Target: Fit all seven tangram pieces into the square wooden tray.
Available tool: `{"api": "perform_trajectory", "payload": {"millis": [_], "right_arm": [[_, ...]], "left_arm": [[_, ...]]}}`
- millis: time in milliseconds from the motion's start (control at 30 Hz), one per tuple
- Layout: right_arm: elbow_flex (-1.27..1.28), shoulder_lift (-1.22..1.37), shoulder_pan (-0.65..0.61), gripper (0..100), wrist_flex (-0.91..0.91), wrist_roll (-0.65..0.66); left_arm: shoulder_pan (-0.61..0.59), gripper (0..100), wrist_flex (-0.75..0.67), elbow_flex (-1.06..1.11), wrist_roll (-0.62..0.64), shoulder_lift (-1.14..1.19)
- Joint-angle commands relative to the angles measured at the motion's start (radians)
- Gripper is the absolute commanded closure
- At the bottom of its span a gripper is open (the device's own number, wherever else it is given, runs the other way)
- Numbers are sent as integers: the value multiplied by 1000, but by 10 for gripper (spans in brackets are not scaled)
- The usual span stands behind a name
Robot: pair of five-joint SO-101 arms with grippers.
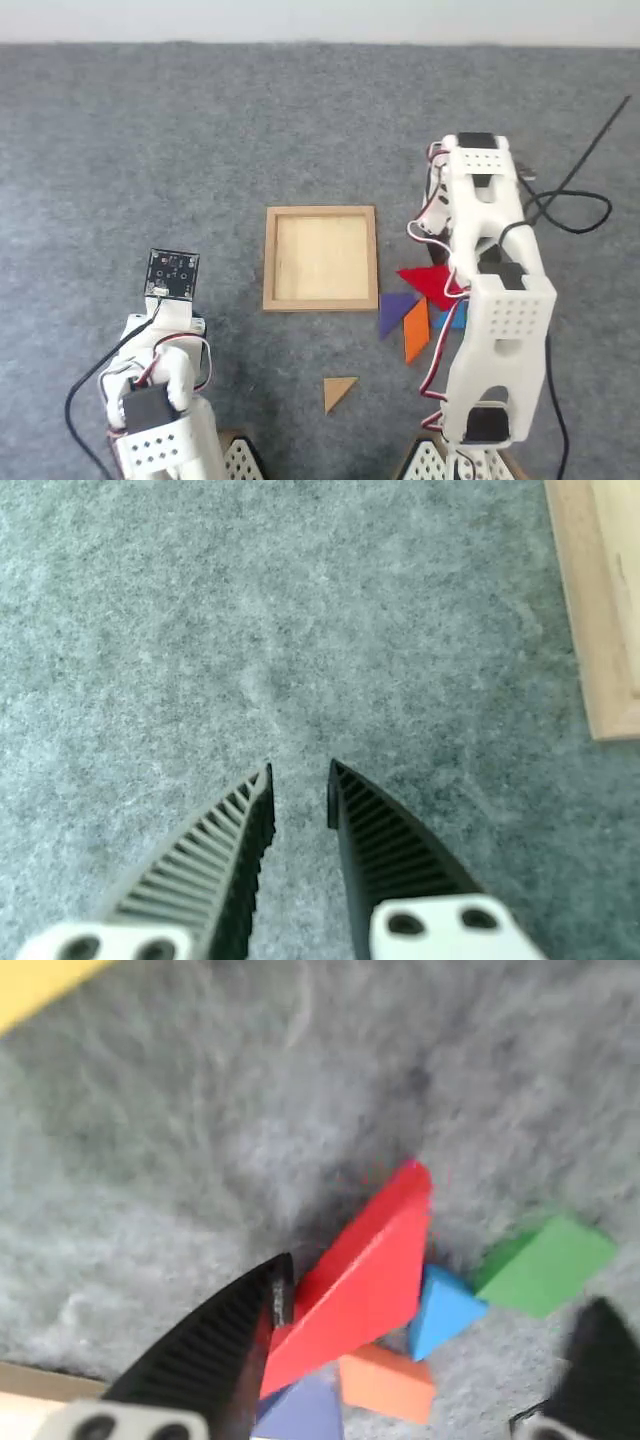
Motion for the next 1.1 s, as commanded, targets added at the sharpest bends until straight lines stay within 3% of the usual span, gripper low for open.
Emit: {"api": "perform_trajectory", "payload": {"millis": [0,267,500,667,800,1067], "right_arm": [[-15,-70,-33,563,21,-52],[-23,53,-8,700,-182,-71],[-23,-28,8,917,-194,32],[-23,-77,1,916,-208,49],[-23,-93,8,924,-331,54],[-18,-96,7,926,-549,293]], "left_arm": [[0,913,6,-8,6,-12],[0,913,6,-8,6,-12],[0,913,6,-8,6,-12],[0,913,6,-8,6,-12],[0,913,6,-8,6,-12],[0,913,6,-8,6,-12]]}}
